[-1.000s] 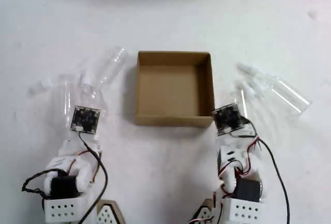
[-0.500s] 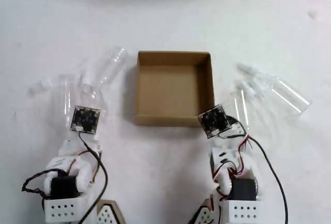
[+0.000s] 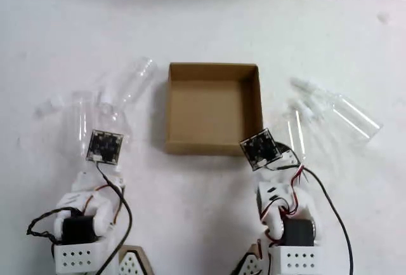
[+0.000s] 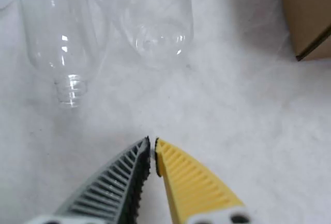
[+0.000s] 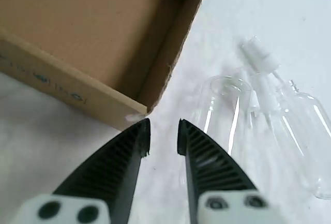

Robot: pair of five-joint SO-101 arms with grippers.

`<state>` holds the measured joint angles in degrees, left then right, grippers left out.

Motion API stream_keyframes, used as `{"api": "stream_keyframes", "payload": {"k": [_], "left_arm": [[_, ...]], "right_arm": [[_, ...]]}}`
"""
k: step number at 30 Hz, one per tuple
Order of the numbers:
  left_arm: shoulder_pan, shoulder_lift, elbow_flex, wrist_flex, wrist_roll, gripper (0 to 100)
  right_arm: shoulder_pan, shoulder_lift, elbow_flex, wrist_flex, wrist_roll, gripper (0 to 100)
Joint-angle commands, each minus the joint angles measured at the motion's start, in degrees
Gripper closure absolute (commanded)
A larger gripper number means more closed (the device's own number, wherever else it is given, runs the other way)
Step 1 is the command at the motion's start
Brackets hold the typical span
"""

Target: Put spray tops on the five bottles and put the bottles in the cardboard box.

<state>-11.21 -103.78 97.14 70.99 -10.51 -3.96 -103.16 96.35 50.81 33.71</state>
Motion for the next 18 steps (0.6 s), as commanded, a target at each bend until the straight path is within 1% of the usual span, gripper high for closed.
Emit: {"api": "stream_keyframes", "payload": {"k": [1,6,11,18], "left_arm": [[0.13,-0.57,-0.26,0.53,0.70,98],[0.13,-0.57,-0.26,0.53,0.70,98],[0.13,-0.57,-0.26,0.53,0.44,98],[0.13,-0.57,-0.26,0.53,0.53,98]], "right_arm": [[-0.22,0.04,0.53,0.04,-0.18,92.1],[0.04,0.13,0.53,0.75,-0.18,92.1],[-0.31,0.04,0.53,7.25,-0.09,92.1],[-0.31,-0.04,0.53,7.43,-0.09,92.1]]}}
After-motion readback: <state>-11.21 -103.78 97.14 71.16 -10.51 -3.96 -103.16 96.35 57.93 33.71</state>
